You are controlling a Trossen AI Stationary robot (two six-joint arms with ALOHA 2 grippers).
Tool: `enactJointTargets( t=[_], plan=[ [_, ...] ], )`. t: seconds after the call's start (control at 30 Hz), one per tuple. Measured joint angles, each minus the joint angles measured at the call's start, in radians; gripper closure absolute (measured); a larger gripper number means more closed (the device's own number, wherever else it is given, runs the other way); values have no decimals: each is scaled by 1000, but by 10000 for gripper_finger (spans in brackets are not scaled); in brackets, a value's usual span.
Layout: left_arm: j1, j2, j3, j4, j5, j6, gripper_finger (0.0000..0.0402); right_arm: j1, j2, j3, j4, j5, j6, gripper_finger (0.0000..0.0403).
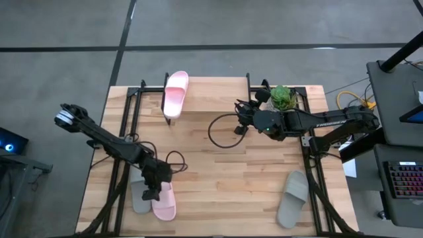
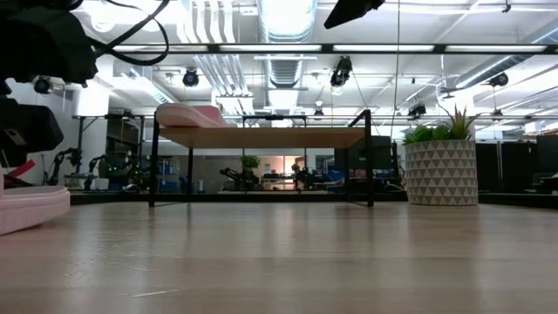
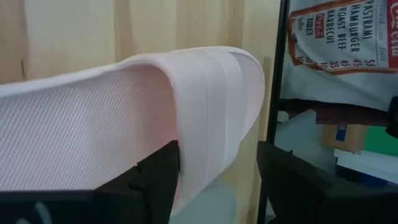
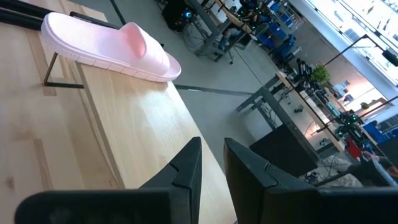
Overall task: Pick and place slides into the shelf
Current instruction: Put the pink slipper on the shelf
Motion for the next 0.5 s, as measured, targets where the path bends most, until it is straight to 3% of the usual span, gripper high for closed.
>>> enactJointTargets(
  t=[0.3, 0.5],
  plan=[
    [0, 92, -1, 72, 56, -10, 197, 0, 0, 0, -2, 0, 0, 344],
    [0, 143, -1, 80, 102, -6, 239, 0, 0, 0, -2, 0, 0, 344]
  ],
)
